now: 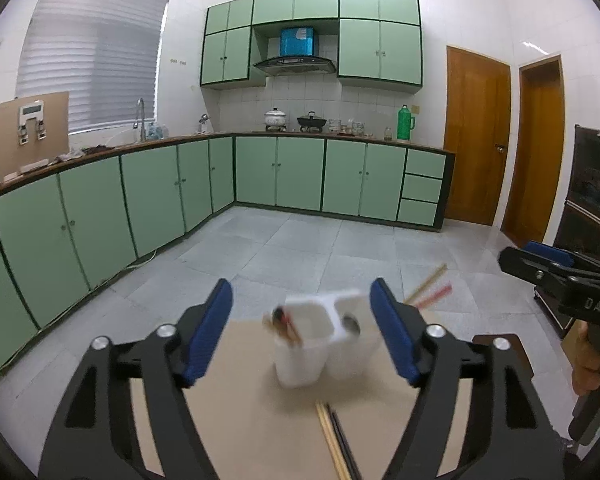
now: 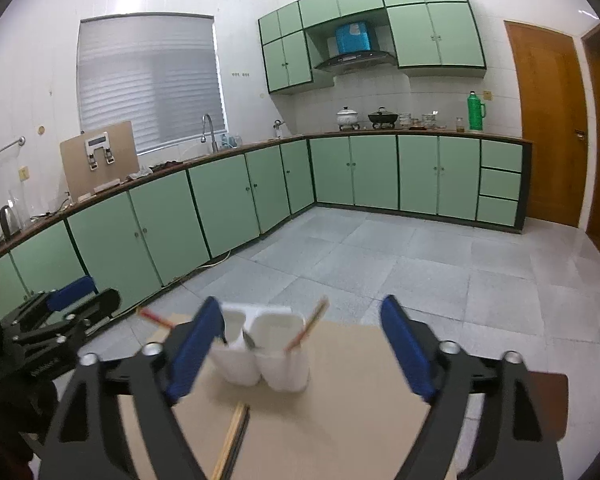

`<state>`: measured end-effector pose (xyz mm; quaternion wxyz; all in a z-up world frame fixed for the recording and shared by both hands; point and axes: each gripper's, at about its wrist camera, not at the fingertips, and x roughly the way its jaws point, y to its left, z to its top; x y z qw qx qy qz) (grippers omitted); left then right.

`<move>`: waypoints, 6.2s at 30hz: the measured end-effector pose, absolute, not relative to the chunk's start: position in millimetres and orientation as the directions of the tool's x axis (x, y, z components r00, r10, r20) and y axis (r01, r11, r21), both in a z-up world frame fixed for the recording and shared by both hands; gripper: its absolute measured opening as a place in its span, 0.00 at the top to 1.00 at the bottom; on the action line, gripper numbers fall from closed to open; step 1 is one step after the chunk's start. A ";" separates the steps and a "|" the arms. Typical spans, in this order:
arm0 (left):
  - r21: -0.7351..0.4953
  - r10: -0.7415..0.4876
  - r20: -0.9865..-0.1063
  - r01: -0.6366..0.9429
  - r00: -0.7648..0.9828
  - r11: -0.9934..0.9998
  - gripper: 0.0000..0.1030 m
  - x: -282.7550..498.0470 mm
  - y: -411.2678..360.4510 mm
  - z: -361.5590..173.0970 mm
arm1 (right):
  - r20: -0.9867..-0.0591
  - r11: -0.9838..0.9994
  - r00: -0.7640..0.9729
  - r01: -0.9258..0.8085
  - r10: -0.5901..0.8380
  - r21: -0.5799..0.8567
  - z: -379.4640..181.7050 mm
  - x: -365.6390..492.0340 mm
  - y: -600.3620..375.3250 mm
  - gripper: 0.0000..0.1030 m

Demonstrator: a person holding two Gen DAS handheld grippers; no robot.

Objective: Organize utensils
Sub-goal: 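Move both tools back over the remaining chopsticks, then grasp a black chopstick at its end with the right tool, then grasp a red-patterned chopstick at its end with the left tool, then lift both chopsticks and carry them above the white holder, then insert both chopsticks into the holder and open both tools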

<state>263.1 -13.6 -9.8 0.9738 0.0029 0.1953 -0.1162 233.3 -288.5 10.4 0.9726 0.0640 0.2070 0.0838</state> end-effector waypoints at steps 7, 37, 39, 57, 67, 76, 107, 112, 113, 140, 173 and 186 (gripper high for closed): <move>-0.055 -0.214 -0.474 0.213 0.854 0.975 0.24 209.5 -0.6 -63.0 | -0.467 0.978 0.867 -0.098 0.175 0.184 -46.2 177.3 -282.6 0.06; 0.016 -0.088 -0.728 0.145 0.680 0.989 0.23 142.7 33.8 -194.1 | -0.744 0.972 0.632 -0.207 0.216 0.106 -202.0 100.4 -170.1 0.50; 0.014 -0.087 -0.730 0.142 0.678 0.990 0.23 143.0 33.6 -194.4 | -0.746 0.974 0.633 -0.201 0.207 0.100 -201.6 102.1 -168.2 0.56; -0.009 -0.110 -0.734 0.152 0.670 0.988 0.23 142.8 21.8 -194.9 | -0.745 0.975 0.635 -0.203 0.204 0.093 -200.5 99.8 -163.5 0.93; -0.034 -0.170 -0.746 0.219 0.644 0.975 0.23 144.8 -11.3 -201.1 | -0.740 0.985 0.651 -0.134 0.168 0.106 -198.6 101.1 -194.9 0.94; -0.007 -0.155 -0.775 0.238 0.612 0.971 0.25 152.2 -36.1 -213.3 | -0.739 0.987 0.654 -0.109 0.162 0.120 -200.1 102.9 -214.0 0.94; -0.018 -0.171 -0.775 0.249 0.608 0.968 0.94 156.0 -51.5 -212.6 | -0.737 0.978 0.643 -0.125 0.209 0.168 -199.3 104.8 -219.7 0.94; -0.017 -0.174 -0.751 0.245 0.637 0.969 0.95 155.2 -46.6 -197.3 | -0.710 0.977 0.672 -0.130 0.211 0.167 -183.3 103.1 -226.2 0.94; -0.017 -0.175 -0.743 0.243 0.646 0.970 0.95 154.5 -45.3 -192.1 | -0.704 0.978 0.679 -0.131 0.210 0.165 -180.2 103.0 -227.1 0.94; 0.012 -0.246 -0.464 0.284 0.851 0.959 0.95 174.2 -36.7 -34.6 | -0.471 0.953 0.829 -0.250 0.302 0.172 -21.0 145.8 -246.9 0.94; 0.044 -0.314 -0.163 0.325 0.935 0.945 0.96 302.7 -93.1 102.1 | -0.278 0.957 0.916 -0.268 0.288 0.108 122.7 288.5 -254.9 0.94; -0.009 -0.276 -0.270 0.284 0.922 0.959 0.95 386.2 -95.3 28.3 | -0.357 0.972 0.905 -0.205 0.233 0.116 55.1 352.6 -245.5 0.94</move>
